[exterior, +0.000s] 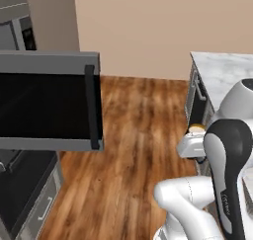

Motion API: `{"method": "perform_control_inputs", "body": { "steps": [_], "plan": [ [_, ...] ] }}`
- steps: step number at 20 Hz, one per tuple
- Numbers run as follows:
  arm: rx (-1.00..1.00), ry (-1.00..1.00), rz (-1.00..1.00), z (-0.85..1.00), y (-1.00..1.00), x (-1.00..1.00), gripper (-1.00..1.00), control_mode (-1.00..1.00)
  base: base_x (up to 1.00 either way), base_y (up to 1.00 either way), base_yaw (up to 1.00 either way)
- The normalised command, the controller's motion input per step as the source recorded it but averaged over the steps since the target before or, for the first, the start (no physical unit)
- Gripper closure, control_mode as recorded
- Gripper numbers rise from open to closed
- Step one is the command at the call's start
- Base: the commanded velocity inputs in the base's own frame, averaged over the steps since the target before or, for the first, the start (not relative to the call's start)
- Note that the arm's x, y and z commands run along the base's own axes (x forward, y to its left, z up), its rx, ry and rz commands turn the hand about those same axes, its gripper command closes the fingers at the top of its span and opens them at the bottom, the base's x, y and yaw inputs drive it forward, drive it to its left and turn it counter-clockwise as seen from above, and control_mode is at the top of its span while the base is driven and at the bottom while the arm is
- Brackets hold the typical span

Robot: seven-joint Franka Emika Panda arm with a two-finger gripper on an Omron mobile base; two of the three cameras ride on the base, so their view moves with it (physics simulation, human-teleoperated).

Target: Pick the mug from the counter and place it inside the microwave. Then close the microwave.

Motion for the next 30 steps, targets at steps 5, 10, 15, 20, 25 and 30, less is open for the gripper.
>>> {"method": "perform_control_inputs", "body": {
  "steps": [5, 10, 15, 20, 25, 30],
  "plan": [
    [0.00, 0.00, 0.00, 0.00, 0.00, 0.00, 1.00, 1.00, 0.98, -0.38, -0.07],
    [0.00, 0.00, 0.00, 0.00, 0.00, 0.00, 1.00, 1.00, 1.00, -0.24, 0.00],
    [0.00, 0.00, 0.00, 0.00, 0.00, 0.00, 1.00, 1.00, 1.00, -0.04, -0.08],
    [0.00, 0.00, 0.00, 0.00, 0.00, 0.00, 1.00, 1.00, 0.59, 0.14, -0.20],
    [0.00, 0.00, 0.00, 0.00, 0.00, 0.00, 1.00, 1.00, 0.84, 0.01, -0.16],
    [0.00, 0.00, 0.00, 0.00, 0.00, 0.00, 1.00, 1.00, 1.00, 0.00, 0.00]
  ]
}}
